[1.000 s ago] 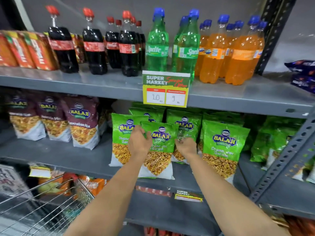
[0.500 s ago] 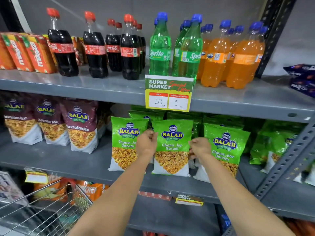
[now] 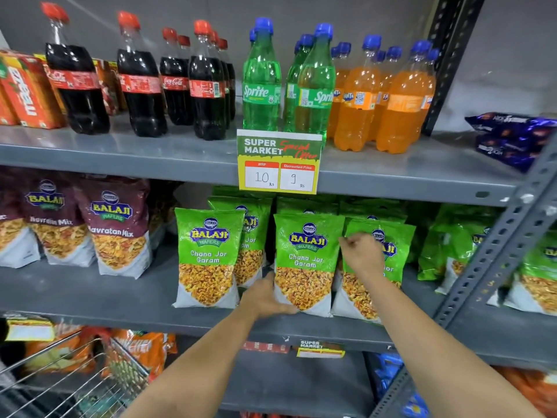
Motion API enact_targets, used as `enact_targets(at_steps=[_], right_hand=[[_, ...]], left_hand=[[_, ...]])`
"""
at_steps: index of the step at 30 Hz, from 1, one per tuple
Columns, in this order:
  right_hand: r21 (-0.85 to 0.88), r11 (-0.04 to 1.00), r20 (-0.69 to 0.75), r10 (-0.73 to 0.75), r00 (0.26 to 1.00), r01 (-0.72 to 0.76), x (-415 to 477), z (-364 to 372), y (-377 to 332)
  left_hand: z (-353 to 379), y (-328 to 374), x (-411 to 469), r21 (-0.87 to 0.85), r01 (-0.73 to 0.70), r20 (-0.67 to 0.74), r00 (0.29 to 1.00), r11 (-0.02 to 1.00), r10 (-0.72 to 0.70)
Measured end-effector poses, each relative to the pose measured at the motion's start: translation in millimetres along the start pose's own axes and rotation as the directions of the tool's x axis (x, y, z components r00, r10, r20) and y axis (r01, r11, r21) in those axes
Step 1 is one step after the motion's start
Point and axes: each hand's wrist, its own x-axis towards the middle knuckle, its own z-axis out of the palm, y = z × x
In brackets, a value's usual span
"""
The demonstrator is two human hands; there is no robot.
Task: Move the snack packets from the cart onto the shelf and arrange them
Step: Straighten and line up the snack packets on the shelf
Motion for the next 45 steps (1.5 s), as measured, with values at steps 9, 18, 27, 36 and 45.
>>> enact_targets(at_steps=[9, 18, 27, 36, 45], right_hand=[[-0.293, 0.86, 0.315, -0.326, 0.891, 0.418, 31, 4, -95], [-0.124, 0.904, 0.423, -0.326, 0.845, 0.41, 33, 22, -111], [-0.078, 0.969, 0.677, -0.12, 0.726, 0.233, 48, 6, -109], [-0.122, 0.968, 0.602, -0.105, 0.792, 0.22, 78, -48, -46], [-0.236, 0.941, 0.232, -0.189, 0.954, 0.244, 48, -35, -48]], left_hand=[[9, 3, -6, 0.008, 0.032, -0.105, 0.994, 0.999, -0.031], [13, 4, -7, 0.011, 0.044, -0.138, 0.99, 0.999, -0.042], [9, -1, -1, -0.041, 0.068, -0.165, 0.984, 0.997, -0.074], [9, -4, 0, -0.035, 0.023, -0.176, 0.984, 0.999, -0.029], [-3, 7, -1, 0.045, 0.035, -0.097, 0.995, 0.998, -0.031]])
